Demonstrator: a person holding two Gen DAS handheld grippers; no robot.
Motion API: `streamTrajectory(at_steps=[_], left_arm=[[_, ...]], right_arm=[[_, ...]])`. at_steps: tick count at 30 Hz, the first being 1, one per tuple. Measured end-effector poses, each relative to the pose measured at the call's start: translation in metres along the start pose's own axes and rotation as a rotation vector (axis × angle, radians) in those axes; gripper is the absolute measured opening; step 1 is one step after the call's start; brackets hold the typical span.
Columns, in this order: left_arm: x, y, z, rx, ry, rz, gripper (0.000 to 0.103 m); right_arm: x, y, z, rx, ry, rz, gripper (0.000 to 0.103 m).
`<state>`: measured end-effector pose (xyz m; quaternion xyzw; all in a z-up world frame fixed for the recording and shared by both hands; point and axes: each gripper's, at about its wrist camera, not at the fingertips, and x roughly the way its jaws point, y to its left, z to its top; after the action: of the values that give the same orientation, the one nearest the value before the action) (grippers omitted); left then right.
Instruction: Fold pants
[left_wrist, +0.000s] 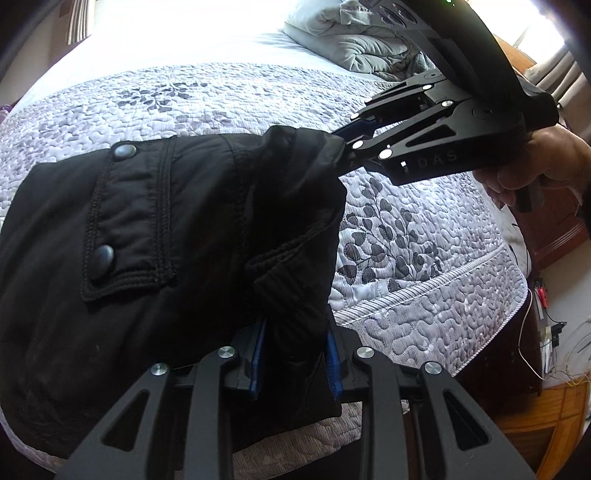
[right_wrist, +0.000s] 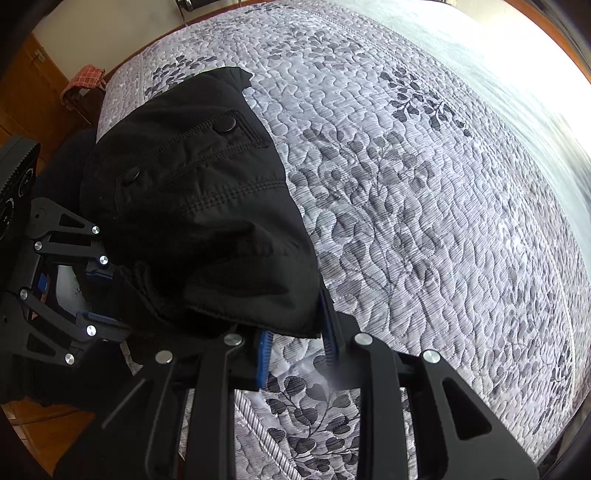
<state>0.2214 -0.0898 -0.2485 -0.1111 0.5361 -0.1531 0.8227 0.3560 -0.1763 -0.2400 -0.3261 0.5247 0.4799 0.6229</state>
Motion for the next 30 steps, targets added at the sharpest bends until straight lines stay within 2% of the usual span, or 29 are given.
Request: streamTrajectory(at_steps=[11,14,16,18,19,20,21,22,24,27,30], left_arm=[[0.008,0.000,-0.003,0.013,0.014,0.010,0.029],[0.011,-0.002,-0.004,0.025,0.025,0.014,0.032],[0.012,-0.004,-0.005,0.034,0.026,0.004,0.042],[0.011,-0.005,-0.005,0.036,0.025,-0.025,0.052],[0.010,-0.006,-0.005,0.040,0.026,-0.034,0.053],[0.009,-0.006,-0.006,0.041,0.031,-0.047,0.057],[0.006,-0.006,-0.006,0.036,0.038,-0.069,0.061],[0.002,-0.005,-0.007,0.027,0.044,-0.102,0.064],[-0.010,-0.005,-0.011,0.025,0.026,-0.159,0.074],[-0.036,0.000,-0.019,0.033,-0.034,-0.178,0.086],[-0.052,0.012,-0.025,0.014,-0.049,-0.193,0.087]], right_arm=[[-0.010,-0.003,-0.015,0.123,-0.036,-0.015,0.029],[-0.019,-0.004,-0.022,0.182,-0.064,-0.031,0.035],[-0.026,-0.006,-0.027,0.241,-0.089,-0.045,0.042],[-0.034,-0.008,-0.033,0.304,-0.115,-0.041,0.042],[-0.038,-0.008,-0.036,0.338,-0.130,-0.048,0.045],[-0.042,-0.010,-0.039,0.389,-0.143,-0.043,0.058],[-0.047,-0.013,-0.043,0.468,-0.166,-0.013,0.064],[-0.051,-0.014,-0.045,0.524,-0.195,0.011,0.065],[-0.063,-0.005,-0.044,0.548,-0.269,0.032,0.065],[-0.066,0.014,-0.035,0.548,-0.336,0.070,0.064],[-0.049,0.022,-0.028,0.549,-0.368,0.089,0.062]])
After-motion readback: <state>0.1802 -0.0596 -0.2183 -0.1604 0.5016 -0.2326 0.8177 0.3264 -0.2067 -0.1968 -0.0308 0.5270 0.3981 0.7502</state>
